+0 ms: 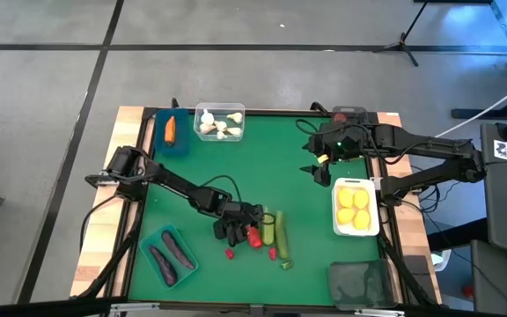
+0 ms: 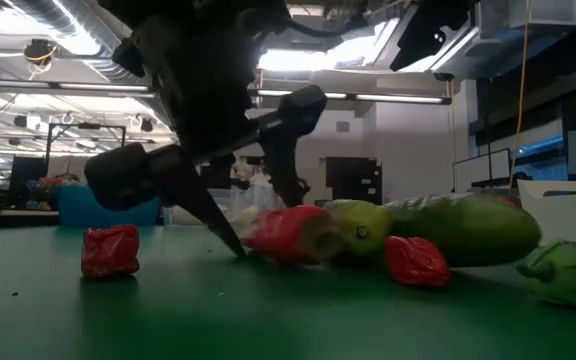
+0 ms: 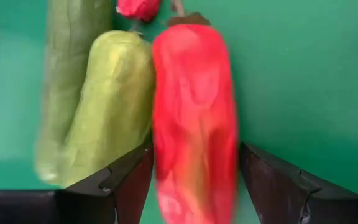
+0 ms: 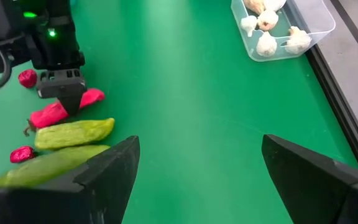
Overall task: Sort produce into baskets
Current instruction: Put the red bell pepper into the blue bin
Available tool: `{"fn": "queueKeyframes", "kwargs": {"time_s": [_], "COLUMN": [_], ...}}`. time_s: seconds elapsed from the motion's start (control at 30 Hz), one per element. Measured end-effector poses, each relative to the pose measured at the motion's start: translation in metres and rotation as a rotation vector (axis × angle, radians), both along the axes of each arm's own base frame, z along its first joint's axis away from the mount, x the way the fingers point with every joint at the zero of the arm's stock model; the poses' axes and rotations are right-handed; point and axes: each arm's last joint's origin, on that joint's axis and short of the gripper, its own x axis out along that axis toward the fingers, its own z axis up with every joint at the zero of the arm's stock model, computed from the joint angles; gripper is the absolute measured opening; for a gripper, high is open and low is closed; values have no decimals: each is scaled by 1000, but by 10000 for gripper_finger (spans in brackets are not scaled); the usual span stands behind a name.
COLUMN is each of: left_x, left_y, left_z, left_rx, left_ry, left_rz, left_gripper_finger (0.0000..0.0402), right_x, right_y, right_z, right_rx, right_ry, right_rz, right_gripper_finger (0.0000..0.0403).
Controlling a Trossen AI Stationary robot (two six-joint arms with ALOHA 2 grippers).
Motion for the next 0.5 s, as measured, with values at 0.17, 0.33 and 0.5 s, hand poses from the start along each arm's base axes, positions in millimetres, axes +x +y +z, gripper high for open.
{"fn": "queueKeyframes", "kwargs": {"time_s": [0.17,0.33,0.5], "left_x": [1,2,0], "left_y": [1,1,1], "left_z": [-1,0,-1], "left_rx": [0,-27,-41], "left_ry": [-3,20,47], "left_rz": [-6,46,51], "left_gripper_finger": [237,234,188], "right_x": [0,0,0], "right_y": [0,0,0], "right_z": [0,0,0], "right_rx": [0,0,0], "right_ry": [5,4,2], "right_rz": [0,1,1], "right_gripper_finger": [335,335,335]}}
